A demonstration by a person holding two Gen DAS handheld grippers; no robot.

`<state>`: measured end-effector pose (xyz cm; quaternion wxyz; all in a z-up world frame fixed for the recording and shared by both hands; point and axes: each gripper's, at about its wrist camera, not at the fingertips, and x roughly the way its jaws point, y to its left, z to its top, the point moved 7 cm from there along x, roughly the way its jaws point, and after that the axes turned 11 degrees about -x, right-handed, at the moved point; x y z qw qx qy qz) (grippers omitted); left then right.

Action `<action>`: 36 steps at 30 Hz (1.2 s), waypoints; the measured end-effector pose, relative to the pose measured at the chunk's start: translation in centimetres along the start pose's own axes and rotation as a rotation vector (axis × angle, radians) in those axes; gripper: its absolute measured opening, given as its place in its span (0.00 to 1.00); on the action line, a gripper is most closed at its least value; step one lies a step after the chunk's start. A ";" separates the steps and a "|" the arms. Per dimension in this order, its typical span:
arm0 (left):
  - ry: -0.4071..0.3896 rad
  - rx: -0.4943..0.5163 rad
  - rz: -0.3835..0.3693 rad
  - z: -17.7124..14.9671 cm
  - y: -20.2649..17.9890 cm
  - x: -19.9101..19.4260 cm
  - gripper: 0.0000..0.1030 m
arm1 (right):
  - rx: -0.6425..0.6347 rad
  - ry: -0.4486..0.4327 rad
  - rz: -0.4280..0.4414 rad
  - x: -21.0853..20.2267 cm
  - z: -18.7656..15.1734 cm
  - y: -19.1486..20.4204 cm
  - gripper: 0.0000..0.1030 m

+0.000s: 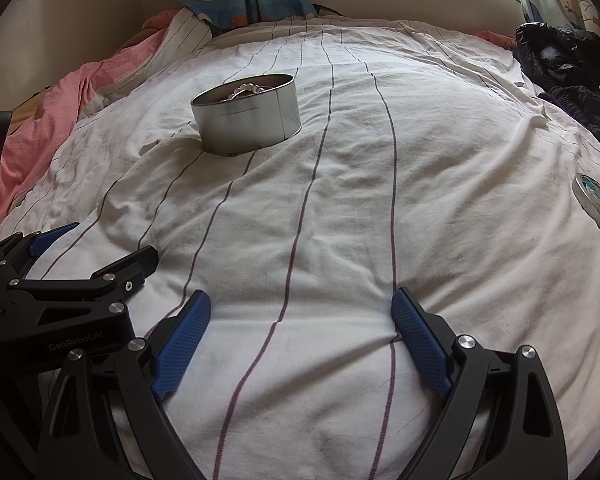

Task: Organize jewelry

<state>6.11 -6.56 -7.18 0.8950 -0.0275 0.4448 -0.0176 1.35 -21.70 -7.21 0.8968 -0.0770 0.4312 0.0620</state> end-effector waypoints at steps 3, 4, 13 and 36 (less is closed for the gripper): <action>0.000 0.000 -0.001 0.0 0.0 0.0 0.93 | 0.000 0.000 0.000 0.0 0.0 0.0 0.86; 0.000 0.000 -0.001 0.0 0.0 0.0 0.93 | 0.000 0.000 0.000 0.0 0.0 0.0 0.86; 0.000 0.000 -0.001 0.0 0.0 0.0 0.93 | 0.000 0.000 0.000 0.0 0.0 0.0 0.86; -0.042 -0.001 0.054 0.0 1.1 -1.9 0.93 | -0.004 -0.001 -0.001 0.0 0.2 0.0 0.87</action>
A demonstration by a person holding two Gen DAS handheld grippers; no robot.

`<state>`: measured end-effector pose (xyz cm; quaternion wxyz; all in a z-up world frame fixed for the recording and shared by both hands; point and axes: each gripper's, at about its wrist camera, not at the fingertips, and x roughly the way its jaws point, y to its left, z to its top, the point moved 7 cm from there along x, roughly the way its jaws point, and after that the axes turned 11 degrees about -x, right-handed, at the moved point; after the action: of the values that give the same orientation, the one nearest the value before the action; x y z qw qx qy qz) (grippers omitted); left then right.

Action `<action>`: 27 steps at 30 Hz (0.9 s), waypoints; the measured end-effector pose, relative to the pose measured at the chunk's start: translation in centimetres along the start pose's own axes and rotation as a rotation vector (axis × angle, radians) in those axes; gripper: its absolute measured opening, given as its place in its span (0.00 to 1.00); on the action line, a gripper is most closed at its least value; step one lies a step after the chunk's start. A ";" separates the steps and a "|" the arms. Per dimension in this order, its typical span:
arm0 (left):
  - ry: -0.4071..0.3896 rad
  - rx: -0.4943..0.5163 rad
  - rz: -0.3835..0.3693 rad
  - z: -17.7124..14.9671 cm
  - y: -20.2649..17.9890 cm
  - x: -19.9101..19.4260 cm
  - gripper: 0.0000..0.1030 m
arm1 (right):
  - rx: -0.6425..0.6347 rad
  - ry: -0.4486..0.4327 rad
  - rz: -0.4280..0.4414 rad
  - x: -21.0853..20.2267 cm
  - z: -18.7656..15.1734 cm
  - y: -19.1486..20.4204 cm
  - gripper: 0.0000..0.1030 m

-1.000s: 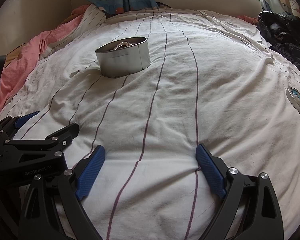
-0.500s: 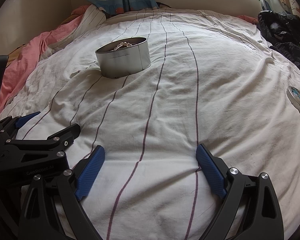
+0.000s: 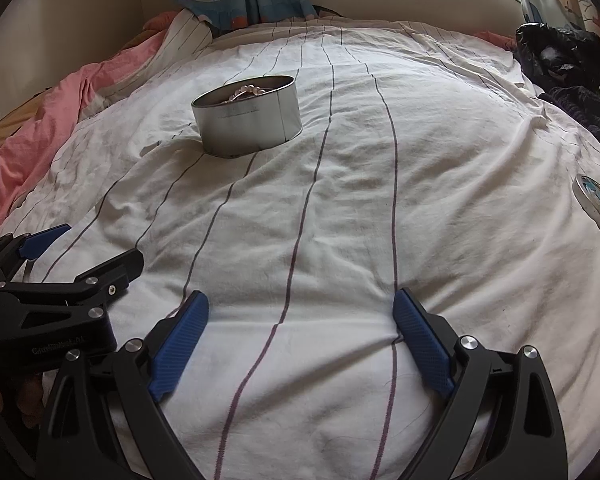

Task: Organize jewelry

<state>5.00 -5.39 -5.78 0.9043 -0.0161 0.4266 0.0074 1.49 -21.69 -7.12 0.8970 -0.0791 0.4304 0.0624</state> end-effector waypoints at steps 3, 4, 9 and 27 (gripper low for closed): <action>-0.063 -0.015 0.060 0.5 1.1 -1.5 0.93 | -0.003 0.000 -0.003 0.0 0.0 0.0 0.87; -0.070 -0.019 0.065 0.6 1.5 -1.7 0.93 | -0.003 0.000 -0.004 0.0 0.0 0.0 0.87; -0.022 -0.055 0.037 -0.2 2.4 0.0 0.93 | -0.003 0.001 -0.004 0.0 0.0 0.1 0.87; -0.028 -0.046 0.050 -0.5 2.2 0.3 0.93 | -0.004 0.001 -0.004 0.0 0.0 0.1 0.88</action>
<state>4.80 -3.20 -6.37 0.9091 -0.0263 0.4137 0.0400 1.51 -21.63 -7.10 0.8968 -0.0815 0.4304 0.0614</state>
